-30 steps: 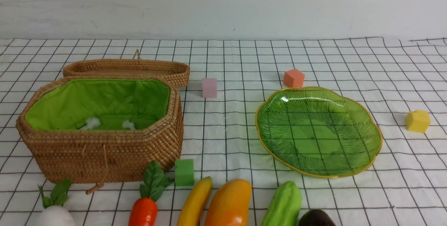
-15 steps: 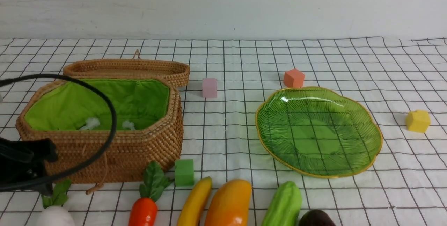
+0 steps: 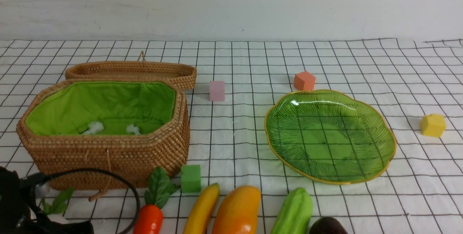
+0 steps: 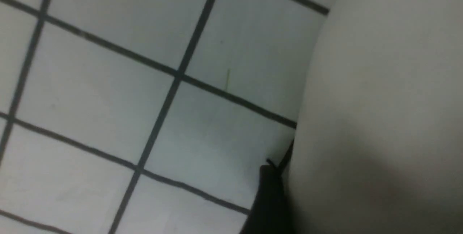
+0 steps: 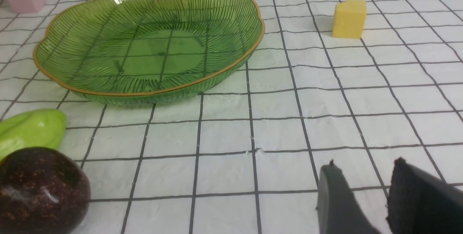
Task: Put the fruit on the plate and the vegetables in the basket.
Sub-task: Take a daikon with your left arm and place it on the basket on the left.
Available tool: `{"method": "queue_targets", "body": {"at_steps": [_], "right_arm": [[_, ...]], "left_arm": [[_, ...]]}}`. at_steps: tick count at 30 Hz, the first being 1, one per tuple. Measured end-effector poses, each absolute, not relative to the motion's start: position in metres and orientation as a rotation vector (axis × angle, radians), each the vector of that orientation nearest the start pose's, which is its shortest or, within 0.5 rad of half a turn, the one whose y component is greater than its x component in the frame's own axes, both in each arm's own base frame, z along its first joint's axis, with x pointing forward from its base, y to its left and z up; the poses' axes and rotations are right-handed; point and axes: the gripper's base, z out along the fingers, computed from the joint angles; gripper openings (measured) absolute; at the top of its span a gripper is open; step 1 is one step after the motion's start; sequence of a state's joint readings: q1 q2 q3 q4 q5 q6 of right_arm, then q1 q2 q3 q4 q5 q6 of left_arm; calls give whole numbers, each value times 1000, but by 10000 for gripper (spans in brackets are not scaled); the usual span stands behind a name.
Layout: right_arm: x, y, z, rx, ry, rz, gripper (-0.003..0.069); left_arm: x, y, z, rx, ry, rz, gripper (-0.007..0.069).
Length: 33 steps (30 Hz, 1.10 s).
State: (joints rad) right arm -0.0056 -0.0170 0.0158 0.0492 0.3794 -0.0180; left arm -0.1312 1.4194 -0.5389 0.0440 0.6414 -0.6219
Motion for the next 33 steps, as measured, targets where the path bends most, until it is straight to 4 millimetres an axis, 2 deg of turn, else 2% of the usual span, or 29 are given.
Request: {"method": "queue_targets", "body": {"at_steps": [1,6,12,13,17,18,19,21,23,24,25,26,27,28,29,31,32,33], "right_arm": [[52,1,175,18,1861,32,244],[52,1,175,18,1861,32,244],[52,1,175,18,1861,32,244],[52,1,175,18,1861,32,244],[52,1,175,18,1861,32,244],[52,1,175,18,1861,32,244],[52,1,175,18,1861,32,244],[52,1,175,18,1861,32,244],[52,1,175,18,1861,32,244],[52,1,175,18,1861,32,244],[52,1,175,18,1861,32,244],[52,1,175,18,1861,32,244],[52,1,175,18,1861,32,244],[52,1,175,18,1861,32,244],[52,1,175,18,1861,32,244],[52,1,175,18,1861,32,244],[52,1,175,18,1861,32,244],[52,1,175,18,1861,32,244]], "left_arm": [[199,-24,153,-686,2946,-33,500],[203,-28,164,-641,2981,-73,501],[178,-33,227,-505,2967,-218,501],[176,-33,229,-503,2962,-230,501],[151,-35,299,-451,2748,-384,501],[149,-35,312,-454,2697,-407,501],[148,-35,315,-456,2684,-412,501],[149,-35,352,-463,2534,-469,501],[158,-35,372,-456,2464,-486,501],[160,-36,372,-457,2467,-485,501],[175,-37,382,-457,2444,-487,501],[187,-39,384,-460,2452,-485,501],[192,-39,382,-463,2461,-482,501],[214,-42,382,-472,2484,-476,501],[217,-43,381,-473,2488,-475,501],[256,-48,362,-495,2571,-447,501],[269,-50,355,-506,2597,-439,501],[271,-50,354,-509,2598,-439,501]]}}
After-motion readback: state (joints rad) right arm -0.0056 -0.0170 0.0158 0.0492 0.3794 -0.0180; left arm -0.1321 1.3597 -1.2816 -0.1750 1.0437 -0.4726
